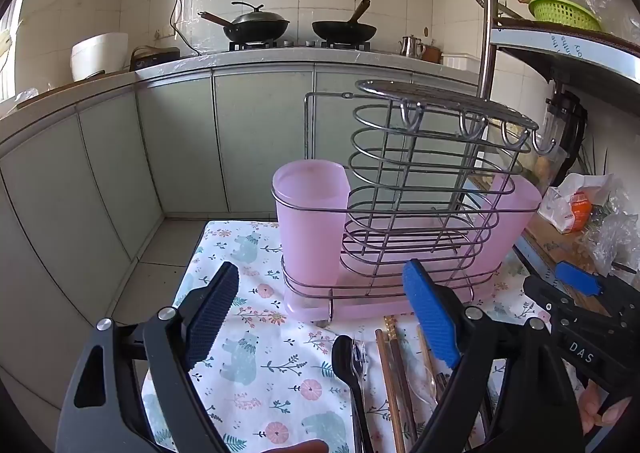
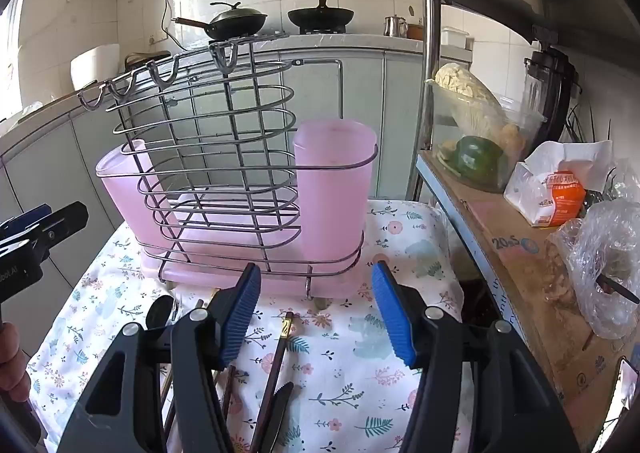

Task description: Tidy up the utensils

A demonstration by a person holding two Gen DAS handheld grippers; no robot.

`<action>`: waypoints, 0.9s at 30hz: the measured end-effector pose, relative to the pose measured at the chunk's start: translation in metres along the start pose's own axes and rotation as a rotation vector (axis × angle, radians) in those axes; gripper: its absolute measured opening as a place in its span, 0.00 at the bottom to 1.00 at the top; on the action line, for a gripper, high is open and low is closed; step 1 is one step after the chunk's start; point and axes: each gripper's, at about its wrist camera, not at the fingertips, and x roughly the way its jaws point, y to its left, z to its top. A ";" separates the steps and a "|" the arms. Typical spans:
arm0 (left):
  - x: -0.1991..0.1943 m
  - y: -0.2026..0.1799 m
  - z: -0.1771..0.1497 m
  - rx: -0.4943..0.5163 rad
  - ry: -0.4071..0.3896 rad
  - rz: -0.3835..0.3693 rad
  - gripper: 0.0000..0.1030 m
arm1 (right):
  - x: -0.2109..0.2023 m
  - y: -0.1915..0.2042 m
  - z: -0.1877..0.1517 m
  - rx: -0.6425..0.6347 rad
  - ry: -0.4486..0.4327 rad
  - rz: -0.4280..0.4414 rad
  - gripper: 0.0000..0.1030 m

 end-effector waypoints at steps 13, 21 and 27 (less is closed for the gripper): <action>0.000 0.000 0.000 -0.006 0.001 -0.005 0.82 | -0.001 0.000 0.001 0.001 -0.002 0.001 0.55; -0.001 -0.002 0.002 -0.003 0.001 -0.008 0.82 | -0.001 -0.001 0.000 -0.001 -0.003 0.000 0.55; 0.000 -0.003 0.001 -0.003 0.001 -0.008 0.82 | -0.001 0.001 0.001 -0.002 0.000 0.001 0.55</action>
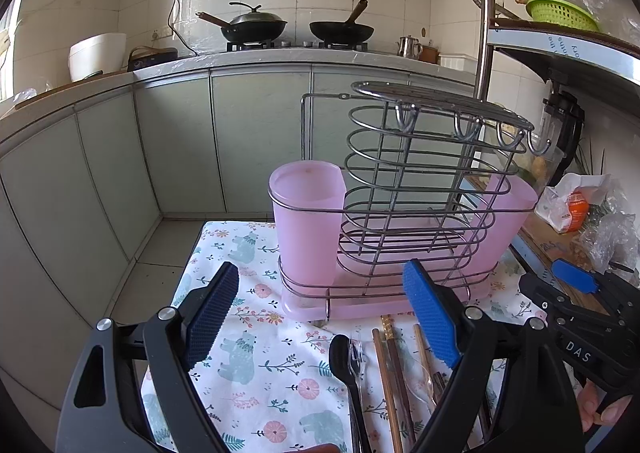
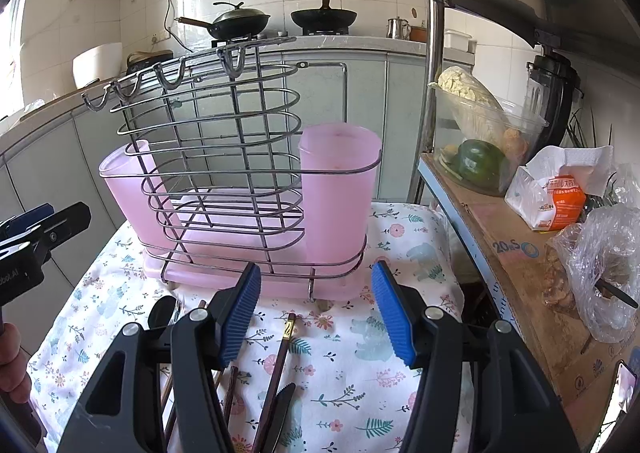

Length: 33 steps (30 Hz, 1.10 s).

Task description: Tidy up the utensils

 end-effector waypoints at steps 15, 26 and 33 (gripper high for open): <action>-0.002 -0.002 -0.002 0.000 0.001 -0.005 0.82 | 0.003 0.001 -0.001 -0.001 0.006 0.001 0.55; -0.001 -0.004 -0.003 0.000 0.003 -0.005 0.82 | 0.003 0.001 -0.001 -0.003 0.007 0.001 0.55; -0.001 -0.003 -0.003 0.000 0.003 -0.005 0.82 | 0.003 0.001 -0.001 -0.003 0.006 -0.001 0.55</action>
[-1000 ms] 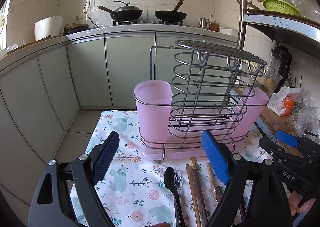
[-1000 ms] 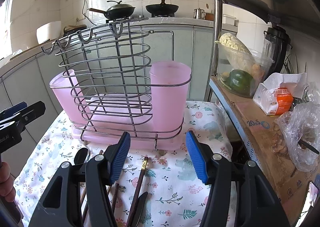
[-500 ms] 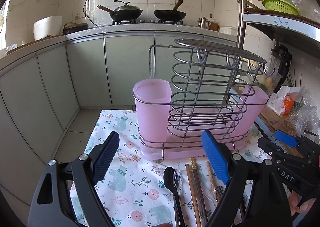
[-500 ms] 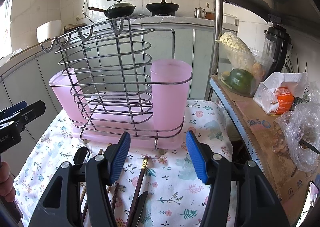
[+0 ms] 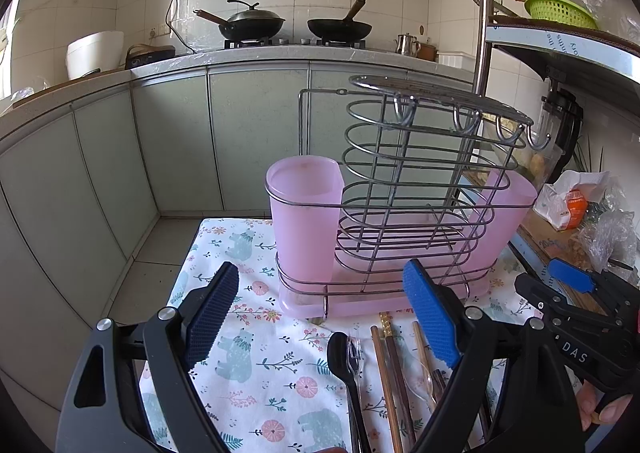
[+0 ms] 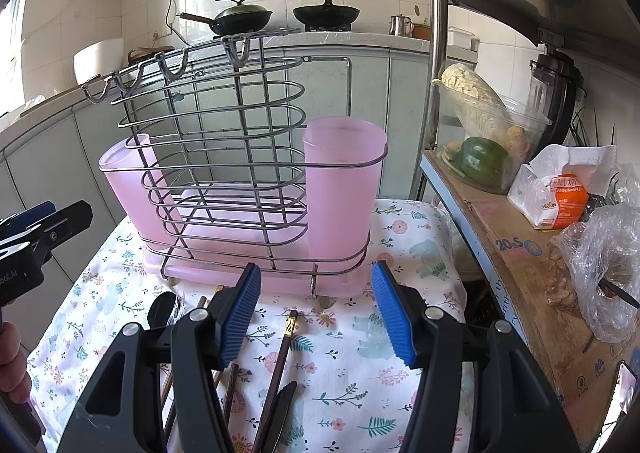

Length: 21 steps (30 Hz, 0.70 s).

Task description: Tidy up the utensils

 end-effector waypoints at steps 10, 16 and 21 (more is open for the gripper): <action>0.000 0.000 0.000 -0.001 0.001 0.000 0.82 | 0.000 0.000 0.000 -0.001 0.002 -0.001 0.55; 0.004 -0.002 -0.006 -0.001 0.009 -0.002 0.82 | 0.001 0.000 -0.001 -0.001 0.003 -0.001 0.55; 0.005 0.001 -0.006 -0.001 0.017 -0.004 0.82 | 0.001 0.000 0.000 0.000 0.003 -0.001 0.55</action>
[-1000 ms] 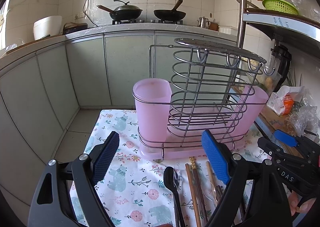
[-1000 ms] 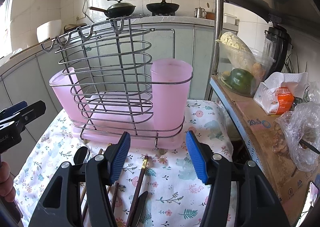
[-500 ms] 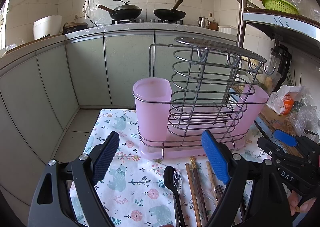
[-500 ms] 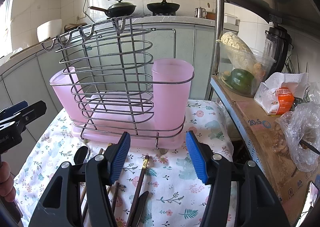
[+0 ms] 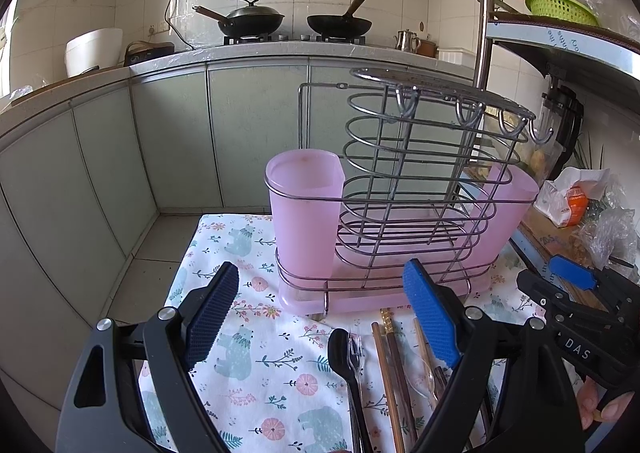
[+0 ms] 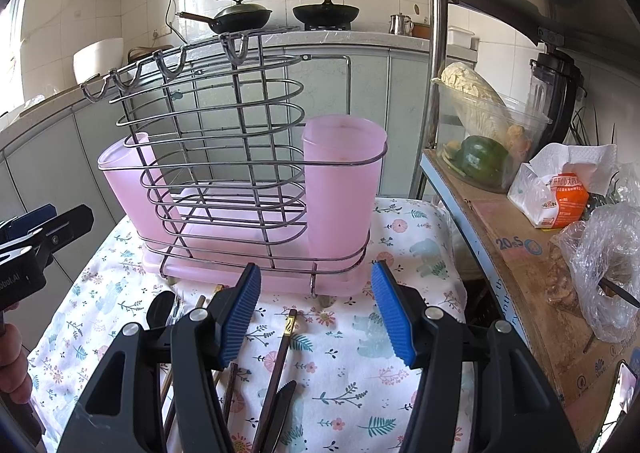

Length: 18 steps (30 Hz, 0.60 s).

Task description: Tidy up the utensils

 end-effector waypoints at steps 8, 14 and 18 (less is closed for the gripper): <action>0.004 0.004 0.000 -0.004 0.020 -0.001 0.82 | 0.001 -0.001 -0.001 0.003 -0.001 -0.003 0.55; 0.004 0.011 0.000 -0.007 0.029 -0.008 0.82 | 0.000 -0.005 -0.001 0.005 0.000 -0.007 0.55; 0.004 0.019 0.003 -0.001 0.041 -0.016 0.82 | -0.002 -0.011 -0.001 0.013 0.013 -0.006 0.55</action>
